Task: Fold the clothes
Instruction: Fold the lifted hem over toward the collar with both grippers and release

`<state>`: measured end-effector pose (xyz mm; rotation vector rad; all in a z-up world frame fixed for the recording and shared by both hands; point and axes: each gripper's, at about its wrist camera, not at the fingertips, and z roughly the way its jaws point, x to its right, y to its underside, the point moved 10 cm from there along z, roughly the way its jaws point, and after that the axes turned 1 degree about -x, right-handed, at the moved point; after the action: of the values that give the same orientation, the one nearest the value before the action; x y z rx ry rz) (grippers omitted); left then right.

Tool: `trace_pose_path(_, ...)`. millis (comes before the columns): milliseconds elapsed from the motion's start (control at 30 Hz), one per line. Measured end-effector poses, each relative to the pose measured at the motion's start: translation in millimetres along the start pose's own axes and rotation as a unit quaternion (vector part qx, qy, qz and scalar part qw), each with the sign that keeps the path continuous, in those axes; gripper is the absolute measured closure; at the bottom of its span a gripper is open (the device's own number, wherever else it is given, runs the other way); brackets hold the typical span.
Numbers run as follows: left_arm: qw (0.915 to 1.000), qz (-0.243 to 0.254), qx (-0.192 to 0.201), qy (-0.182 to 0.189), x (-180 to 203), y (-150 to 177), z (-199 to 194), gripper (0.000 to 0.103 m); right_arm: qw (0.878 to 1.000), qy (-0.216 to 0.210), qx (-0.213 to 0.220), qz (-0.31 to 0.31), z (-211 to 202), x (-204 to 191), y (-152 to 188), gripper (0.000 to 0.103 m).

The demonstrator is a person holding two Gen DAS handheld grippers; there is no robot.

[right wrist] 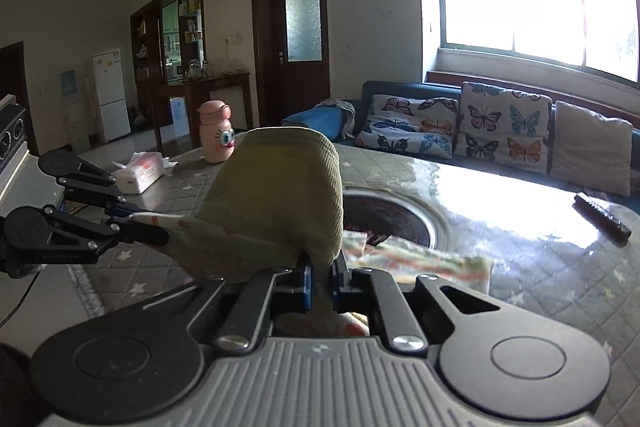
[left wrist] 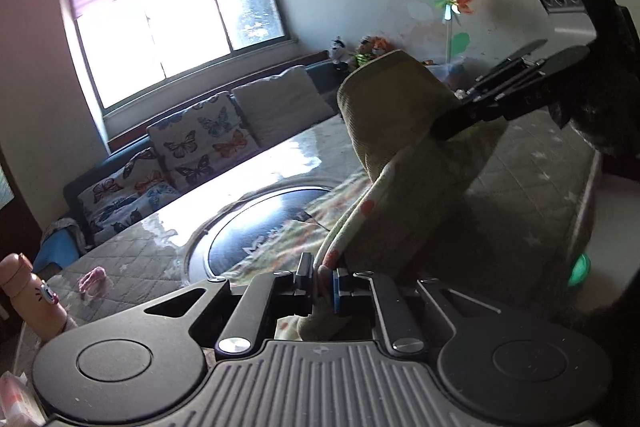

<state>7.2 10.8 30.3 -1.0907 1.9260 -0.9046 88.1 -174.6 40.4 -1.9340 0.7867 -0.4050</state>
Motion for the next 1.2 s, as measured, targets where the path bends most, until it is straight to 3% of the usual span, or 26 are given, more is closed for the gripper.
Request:
trace_pose_path(233,0.9978,-0.059,-0.009,-0.027,-54,-17,46,0.093,1.000,-0.001,-0.021,0.001,68,31,-44,0.095)
trace_pose_path(367,0.9932,-0.103,-0.038,-0.039,-92,-13,89,0.093,0.999,0.007,-0.043,0.009,122,51,-53,0.095)
trace_pose_path(533,0.9815,-0.150,-0.105,-0.056,-119,24,142,0.093,0.997,0.026,-0.067,0.041,184,75,-42,0.078)
trace_pose_path(567,0.9794,-0.156,-0.115,-0.057,-121,32,147,0.091,0.996,0.030,-0.067,0.049,186,77,-37,0.075)
trace_pose_path(633,0.9764,-0.163,-0.129,-0.059,-123,45,154,0.089,0.995,0.036,-0.068,0.067,185,82,-25,0.057)
trace_pose_path(833,0.9736,-0.170,-0.132,-0.077,-127,54,151,0.086,0.989,0.060,-0.085,0.102,164,103,18,0.056)
trace_pose_path(1000,0.9695,-0.177,-0.130,-0.109,-139,51,153,0.067,0.980,0.095,-0.095,0.144,150,127,48,0.057)
trace_pose_path(1200,0.9677,-0.184,-0.111,-0.131,-143,32,139,0.063,0.980,0.103,-0.075,0.153,144,139,41,0.057)
